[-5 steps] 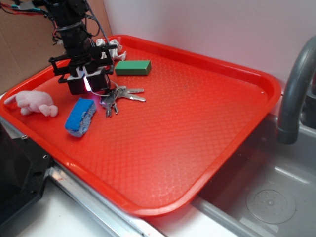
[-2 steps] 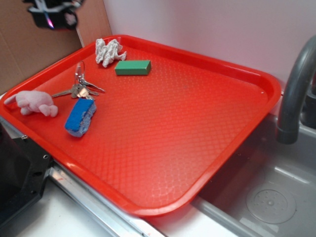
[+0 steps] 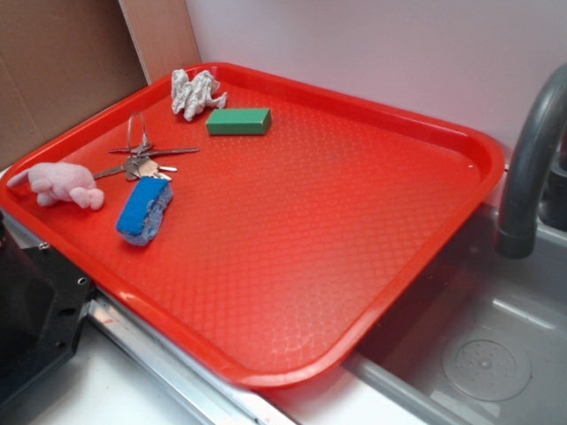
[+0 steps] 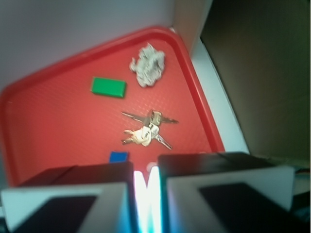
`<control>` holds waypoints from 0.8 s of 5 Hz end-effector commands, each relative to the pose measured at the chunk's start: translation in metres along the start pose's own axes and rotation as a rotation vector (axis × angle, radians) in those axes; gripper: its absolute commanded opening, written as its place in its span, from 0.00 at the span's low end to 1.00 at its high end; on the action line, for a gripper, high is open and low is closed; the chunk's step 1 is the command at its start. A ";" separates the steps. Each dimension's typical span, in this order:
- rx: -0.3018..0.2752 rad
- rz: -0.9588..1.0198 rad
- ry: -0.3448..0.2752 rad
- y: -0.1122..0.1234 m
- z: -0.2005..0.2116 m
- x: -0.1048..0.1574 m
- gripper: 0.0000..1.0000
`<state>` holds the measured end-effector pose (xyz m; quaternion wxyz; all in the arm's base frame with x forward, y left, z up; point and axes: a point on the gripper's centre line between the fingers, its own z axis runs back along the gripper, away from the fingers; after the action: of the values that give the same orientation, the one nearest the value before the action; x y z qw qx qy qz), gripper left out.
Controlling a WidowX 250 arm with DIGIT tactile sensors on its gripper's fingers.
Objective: Grab the silver keys.
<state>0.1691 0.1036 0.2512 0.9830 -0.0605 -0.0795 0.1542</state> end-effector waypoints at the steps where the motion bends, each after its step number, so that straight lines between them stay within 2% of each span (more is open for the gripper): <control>1: 0.037 -0.079 -0.008 -0.008 -0.056 -0.005 1.00; 3: 0.090 -0.039 0.019 0.000 -0.148 -0.010 1.00; 4: 0.134 -0.043 0.016 0.015 -0.180 -0.010 1.00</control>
<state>0.1906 0.0862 0.0675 0.9895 -0.0011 -0.0440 0.1377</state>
